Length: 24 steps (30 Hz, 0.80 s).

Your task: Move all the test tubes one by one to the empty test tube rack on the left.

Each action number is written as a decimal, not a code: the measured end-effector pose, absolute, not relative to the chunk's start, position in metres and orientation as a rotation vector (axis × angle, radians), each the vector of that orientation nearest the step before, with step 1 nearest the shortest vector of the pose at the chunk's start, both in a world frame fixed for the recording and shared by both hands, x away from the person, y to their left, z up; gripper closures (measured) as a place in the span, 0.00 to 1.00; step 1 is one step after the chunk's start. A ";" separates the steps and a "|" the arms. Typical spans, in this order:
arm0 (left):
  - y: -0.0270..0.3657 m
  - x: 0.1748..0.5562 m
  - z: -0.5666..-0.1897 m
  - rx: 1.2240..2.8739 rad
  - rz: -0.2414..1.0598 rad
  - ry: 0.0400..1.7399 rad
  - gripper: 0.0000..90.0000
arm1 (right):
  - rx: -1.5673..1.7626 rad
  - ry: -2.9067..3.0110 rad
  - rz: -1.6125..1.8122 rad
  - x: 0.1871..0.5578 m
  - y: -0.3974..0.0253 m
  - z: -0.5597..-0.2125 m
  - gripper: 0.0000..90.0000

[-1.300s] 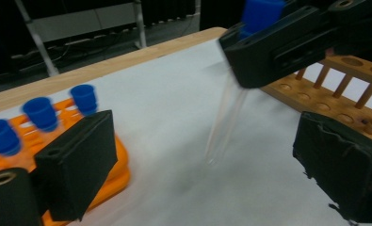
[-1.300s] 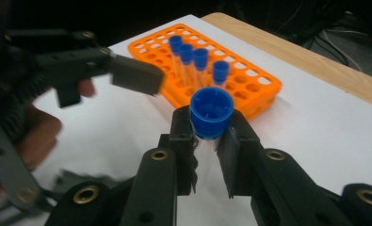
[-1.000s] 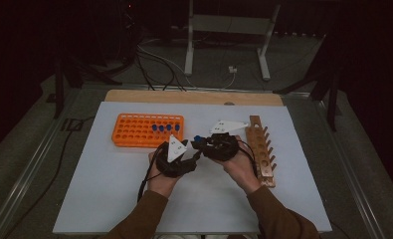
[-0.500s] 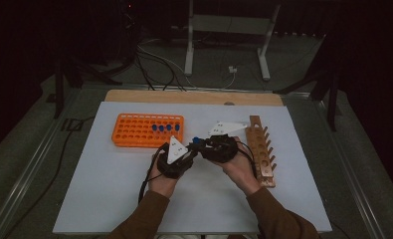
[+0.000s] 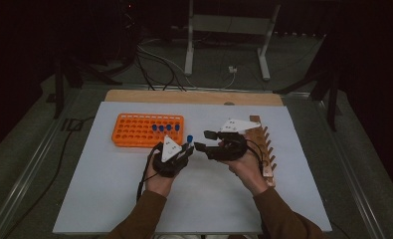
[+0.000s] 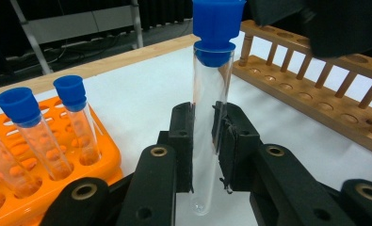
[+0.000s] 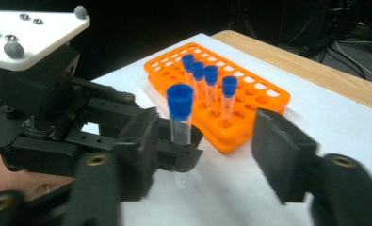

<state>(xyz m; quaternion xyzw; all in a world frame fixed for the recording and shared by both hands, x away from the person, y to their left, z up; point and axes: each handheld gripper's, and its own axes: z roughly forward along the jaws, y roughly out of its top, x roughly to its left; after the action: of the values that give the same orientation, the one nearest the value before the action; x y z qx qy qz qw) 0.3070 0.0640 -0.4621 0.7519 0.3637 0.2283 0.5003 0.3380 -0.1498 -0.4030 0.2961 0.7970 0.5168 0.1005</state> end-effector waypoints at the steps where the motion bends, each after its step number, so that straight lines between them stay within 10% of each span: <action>1: 0.064 0.307 -0.462 1.818 0.550 0.877 0.87 | 0.881 2.350 1.526 0.338 -0.152 -0.403 0.38; 8: 0.067 0.306 -0.460 1.811 0.551 0.875 0.87 | 0.895 2.297 1.476 0.336 -0.163 -0.403 0.17; 24: 0.078 0.306 -0.456 1.799 0.529 0.878 0.87 | 0.970 2.213 1.400 0.331 -0.202 -0.416 0.05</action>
<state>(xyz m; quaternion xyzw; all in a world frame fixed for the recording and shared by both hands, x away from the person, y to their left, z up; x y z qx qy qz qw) 0.3060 0.0776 -0.4560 0.7472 0.3645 0.2199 0.5103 0.3314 -0.2017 -0.4159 0.3420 0.7804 0.4937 0.1740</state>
